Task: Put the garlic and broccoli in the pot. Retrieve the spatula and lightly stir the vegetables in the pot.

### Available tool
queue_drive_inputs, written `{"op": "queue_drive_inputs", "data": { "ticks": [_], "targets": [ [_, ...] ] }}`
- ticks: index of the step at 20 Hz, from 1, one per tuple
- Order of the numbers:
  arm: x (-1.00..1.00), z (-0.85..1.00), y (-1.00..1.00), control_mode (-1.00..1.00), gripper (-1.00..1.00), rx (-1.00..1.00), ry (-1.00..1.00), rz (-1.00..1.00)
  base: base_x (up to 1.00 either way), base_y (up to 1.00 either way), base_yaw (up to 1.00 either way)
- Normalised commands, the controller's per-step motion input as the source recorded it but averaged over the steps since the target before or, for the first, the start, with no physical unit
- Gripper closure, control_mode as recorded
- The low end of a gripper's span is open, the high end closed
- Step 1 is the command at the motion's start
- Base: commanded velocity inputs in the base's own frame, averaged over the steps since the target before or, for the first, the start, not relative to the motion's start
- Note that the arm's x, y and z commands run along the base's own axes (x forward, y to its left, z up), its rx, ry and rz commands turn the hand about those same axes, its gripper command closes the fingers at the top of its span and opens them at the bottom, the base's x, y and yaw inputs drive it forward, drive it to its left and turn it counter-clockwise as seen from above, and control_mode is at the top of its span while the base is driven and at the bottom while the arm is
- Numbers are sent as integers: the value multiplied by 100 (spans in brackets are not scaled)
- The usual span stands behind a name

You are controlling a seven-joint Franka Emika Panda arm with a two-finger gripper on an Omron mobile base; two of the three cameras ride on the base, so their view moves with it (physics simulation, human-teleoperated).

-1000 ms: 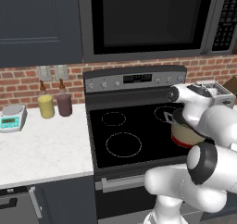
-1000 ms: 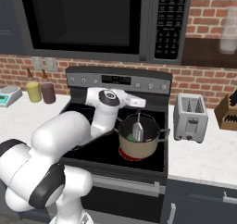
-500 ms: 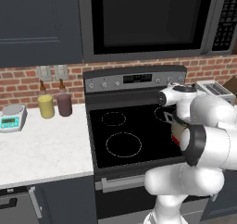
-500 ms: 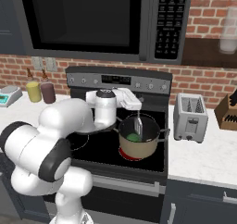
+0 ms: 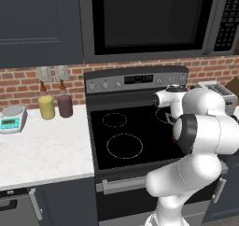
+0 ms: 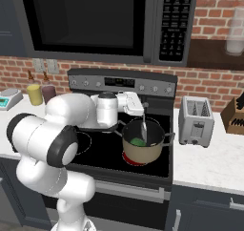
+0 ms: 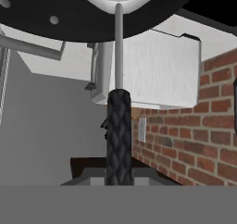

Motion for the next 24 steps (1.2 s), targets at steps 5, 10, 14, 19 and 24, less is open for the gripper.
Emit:
{"op": "queue_drive_inputs", "data": {
  "ticks": [5,10,14,19,24],
  "targets": [
    [3,-13,-8,-100,100,0,0,-2,0,0,0],
    [-3,1,-4,-100,100,0,0,0,0,0,0],
    [0,0,-2,-100,100,1,0,0,0,0,0],
    [-22,0,-27,-100,100,0,0,-1,0,0,0],
    [-52,0,-34,-100,100,0,0,-7,0,0,0]
  ]
}}
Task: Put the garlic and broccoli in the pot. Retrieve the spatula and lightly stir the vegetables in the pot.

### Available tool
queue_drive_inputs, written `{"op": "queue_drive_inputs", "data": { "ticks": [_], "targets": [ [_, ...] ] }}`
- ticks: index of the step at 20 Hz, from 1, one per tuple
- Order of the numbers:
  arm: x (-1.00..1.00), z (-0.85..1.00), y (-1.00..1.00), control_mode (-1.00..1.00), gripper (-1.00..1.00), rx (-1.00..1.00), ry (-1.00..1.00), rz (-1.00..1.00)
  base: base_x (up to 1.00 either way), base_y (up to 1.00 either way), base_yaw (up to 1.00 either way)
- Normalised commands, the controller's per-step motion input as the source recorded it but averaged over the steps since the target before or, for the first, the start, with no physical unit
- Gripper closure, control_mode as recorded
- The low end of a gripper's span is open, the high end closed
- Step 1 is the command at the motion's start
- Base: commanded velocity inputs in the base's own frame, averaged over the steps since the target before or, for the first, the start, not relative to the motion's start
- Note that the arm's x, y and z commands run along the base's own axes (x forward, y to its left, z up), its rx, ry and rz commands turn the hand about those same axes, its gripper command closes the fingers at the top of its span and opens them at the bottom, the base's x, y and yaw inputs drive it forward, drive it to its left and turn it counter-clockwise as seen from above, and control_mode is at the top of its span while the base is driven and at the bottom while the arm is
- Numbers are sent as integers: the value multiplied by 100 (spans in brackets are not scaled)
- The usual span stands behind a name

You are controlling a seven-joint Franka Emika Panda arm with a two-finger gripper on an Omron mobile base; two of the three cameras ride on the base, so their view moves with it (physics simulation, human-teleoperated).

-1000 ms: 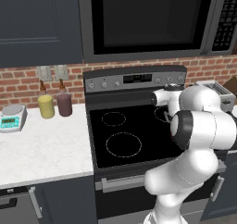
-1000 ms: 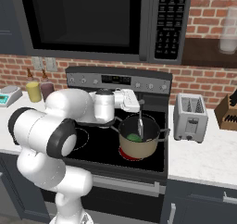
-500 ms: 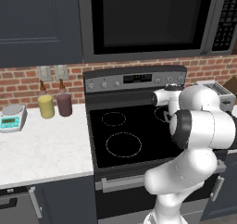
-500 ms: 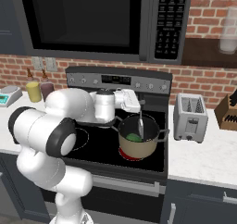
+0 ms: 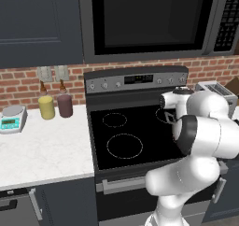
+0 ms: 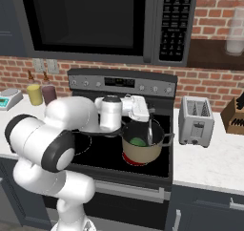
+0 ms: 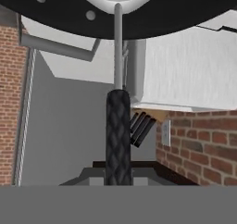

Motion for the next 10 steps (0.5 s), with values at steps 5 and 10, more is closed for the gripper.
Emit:
{"op": "queue_drive_inputs", "data": {
  "ticks": [5,10],
  "targets": [
    [-24,-17,-25,-100,100,0,0,-9,0,0,0],
    [1,-44,-8,-100,100,0,0,-8,0,0,0]
  ]
}}
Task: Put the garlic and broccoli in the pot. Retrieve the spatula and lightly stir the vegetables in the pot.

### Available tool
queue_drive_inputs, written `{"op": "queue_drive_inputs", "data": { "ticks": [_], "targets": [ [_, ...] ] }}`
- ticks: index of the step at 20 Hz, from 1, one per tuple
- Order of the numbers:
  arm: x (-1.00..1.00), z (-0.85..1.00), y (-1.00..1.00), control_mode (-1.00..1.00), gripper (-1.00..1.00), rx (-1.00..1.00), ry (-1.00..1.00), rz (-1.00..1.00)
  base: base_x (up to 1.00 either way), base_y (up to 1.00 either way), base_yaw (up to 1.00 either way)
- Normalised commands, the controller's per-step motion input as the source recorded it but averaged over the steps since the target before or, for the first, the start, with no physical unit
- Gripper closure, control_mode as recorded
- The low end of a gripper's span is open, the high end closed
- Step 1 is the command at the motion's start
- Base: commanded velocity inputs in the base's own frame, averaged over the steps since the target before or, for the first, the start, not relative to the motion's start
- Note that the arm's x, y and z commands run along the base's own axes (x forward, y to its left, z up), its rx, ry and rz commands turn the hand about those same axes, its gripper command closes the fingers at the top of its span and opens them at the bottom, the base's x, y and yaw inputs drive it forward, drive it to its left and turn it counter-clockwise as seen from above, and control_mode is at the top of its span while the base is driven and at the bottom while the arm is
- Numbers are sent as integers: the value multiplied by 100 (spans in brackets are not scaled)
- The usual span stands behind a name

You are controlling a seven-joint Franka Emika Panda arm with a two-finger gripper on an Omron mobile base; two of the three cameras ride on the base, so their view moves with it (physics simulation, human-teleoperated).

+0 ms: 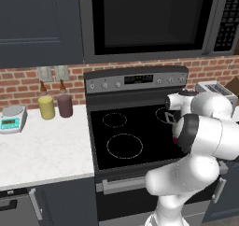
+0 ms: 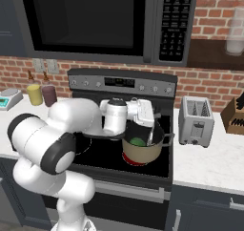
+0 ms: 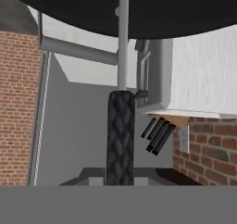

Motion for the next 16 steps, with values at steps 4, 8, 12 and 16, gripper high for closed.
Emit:
{"op": "queue_drive_inputs", "data": {
  "ticks": [4,8,12,16],
  "targets": [
    [10,-57,0,-100,100,0,-5,-7,0,0,0],
    [4,-63,0,-100,100,0,-5,-6,0,0,0],
    [0,-49,1,-100,100,0,-16,-4,0,0,0],
    [0,-26,12,-100,100,0,-36,-3,0,0,0]
  ]
}}
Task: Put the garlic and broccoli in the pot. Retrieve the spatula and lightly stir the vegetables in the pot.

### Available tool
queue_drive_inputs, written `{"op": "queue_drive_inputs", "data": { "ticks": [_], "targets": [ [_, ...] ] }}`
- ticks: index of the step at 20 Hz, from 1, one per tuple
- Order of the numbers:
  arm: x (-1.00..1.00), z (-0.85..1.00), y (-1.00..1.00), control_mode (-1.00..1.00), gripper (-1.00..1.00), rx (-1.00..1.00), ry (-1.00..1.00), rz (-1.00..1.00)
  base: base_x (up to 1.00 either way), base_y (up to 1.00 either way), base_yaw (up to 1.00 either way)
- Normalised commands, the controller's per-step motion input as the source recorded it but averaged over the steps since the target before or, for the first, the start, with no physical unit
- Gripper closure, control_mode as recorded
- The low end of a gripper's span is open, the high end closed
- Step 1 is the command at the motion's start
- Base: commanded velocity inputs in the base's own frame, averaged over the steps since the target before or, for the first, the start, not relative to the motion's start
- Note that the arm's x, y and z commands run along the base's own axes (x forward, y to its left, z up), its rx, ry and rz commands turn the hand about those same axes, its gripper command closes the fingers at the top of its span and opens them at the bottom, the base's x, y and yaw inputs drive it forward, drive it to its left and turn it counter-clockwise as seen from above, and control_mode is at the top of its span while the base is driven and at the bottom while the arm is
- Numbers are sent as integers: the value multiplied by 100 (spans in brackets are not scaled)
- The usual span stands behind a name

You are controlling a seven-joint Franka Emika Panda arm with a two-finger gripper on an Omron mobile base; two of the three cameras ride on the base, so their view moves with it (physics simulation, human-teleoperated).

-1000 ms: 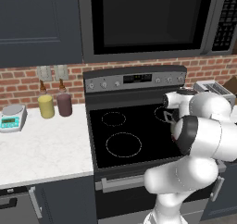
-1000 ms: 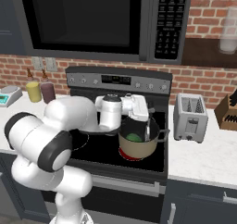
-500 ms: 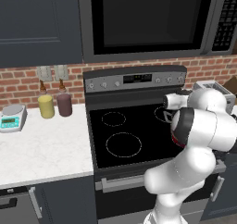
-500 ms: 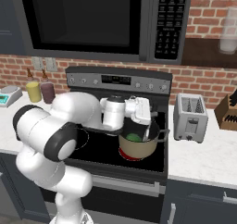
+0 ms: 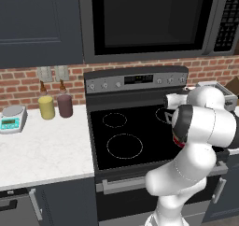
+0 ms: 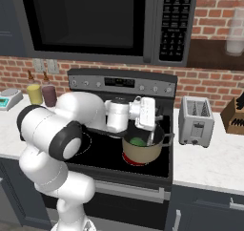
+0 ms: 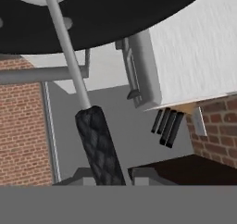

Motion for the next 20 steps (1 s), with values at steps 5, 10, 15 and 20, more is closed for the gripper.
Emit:
{"op": "queue_drive_inputs", "data": {
  "ticks": [5,10,15,20],
  "targets": [
    [0,-6,25,-100,100,-1,-44,-2,0,0,0],
    [0,0,20,-100,100,-4,-17,-1,0,0,0],
    [0,0,1,-100,100,-7,1,0,0,0,0],
    [-10,7,-5,-100,100,-15,6,-2,0,0,0]
  ]
}}
